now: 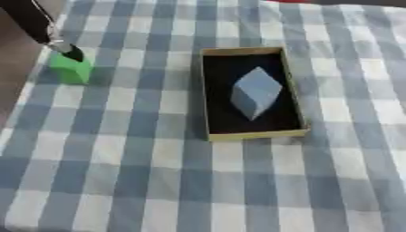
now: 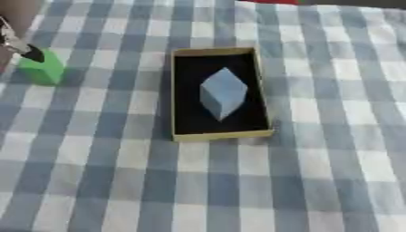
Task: Pick up objects on the table and place them in the box.
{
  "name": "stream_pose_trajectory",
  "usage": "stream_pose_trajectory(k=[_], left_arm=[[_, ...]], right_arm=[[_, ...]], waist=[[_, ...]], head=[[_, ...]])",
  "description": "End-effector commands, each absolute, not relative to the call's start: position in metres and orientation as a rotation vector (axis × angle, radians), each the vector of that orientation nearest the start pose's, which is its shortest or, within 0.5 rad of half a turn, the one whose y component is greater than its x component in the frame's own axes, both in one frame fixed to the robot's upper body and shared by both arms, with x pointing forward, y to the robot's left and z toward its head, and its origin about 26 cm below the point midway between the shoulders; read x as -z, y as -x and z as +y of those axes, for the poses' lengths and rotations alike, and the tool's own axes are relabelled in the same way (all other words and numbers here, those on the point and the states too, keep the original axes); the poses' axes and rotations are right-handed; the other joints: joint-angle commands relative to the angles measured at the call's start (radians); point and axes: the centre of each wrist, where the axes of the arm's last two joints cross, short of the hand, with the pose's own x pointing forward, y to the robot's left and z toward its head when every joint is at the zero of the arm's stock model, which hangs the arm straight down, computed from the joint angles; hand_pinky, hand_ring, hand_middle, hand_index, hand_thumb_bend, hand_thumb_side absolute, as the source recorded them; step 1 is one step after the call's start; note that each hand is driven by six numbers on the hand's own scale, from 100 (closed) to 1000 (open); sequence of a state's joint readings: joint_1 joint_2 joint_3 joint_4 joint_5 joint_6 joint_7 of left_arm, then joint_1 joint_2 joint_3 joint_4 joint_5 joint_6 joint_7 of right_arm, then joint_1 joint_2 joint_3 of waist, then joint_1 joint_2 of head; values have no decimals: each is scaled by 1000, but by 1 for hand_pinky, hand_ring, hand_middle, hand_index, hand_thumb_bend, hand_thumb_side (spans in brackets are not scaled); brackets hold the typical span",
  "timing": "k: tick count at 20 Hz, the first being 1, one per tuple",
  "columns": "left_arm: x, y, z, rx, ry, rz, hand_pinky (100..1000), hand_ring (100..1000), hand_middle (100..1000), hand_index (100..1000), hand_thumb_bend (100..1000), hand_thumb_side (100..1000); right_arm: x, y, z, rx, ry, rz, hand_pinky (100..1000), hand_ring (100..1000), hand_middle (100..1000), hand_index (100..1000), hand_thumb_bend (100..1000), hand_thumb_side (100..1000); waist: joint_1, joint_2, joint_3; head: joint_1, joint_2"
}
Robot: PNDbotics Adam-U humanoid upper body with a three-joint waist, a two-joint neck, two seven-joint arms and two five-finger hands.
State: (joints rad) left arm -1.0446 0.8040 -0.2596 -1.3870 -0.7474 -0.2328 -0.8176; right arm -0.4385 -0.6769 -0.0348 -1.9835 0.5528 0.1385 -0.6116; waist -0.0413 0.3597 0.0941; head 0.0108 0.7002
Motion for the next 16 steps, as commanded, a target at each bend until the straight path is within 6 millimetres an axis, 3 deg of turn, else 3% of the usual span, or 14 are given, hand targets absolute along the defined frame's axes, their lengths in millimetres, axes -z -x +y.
stream_pose_trajectory(k=[1, 5, 9, 16], left_arm=[[-386, -400, 314, 1861, -1184, -1208, 877, 924, 863, 899, 732, 347], [-383, -404, 331, 1829, -1188, -1135, 879, 928, 867, 895, 730, 279], [-374, -410, 343, 1813, -1160, -1078, 878, 926, 868, 895, 728, 278], [-361, -417, 350, 1846, -1075, -1009, 873, 927, 869, 895, 711, 232]], right_arm=[[-291, -296, -306, 197, -1784, 2868, 829, 799, 806, 812, 100, 1000], [-292, -296, -306, 195, -1786, 2866, 829, 799, 805, 812, 100, 1000], [-291, -296, -307, 188, -1790, 2866, 829, 798, 805, 812, 100, 1000], [-292, -296, -306, 181, -1779, 2871, 829, 798, 804, 812, 100, 1000]], waist=[[2, -15, -5], [4, -5, -15], [5, 4, -23], [6, 14, -31]], head=[[2, -19], [7, -28], [12, -36], [16, -44]])
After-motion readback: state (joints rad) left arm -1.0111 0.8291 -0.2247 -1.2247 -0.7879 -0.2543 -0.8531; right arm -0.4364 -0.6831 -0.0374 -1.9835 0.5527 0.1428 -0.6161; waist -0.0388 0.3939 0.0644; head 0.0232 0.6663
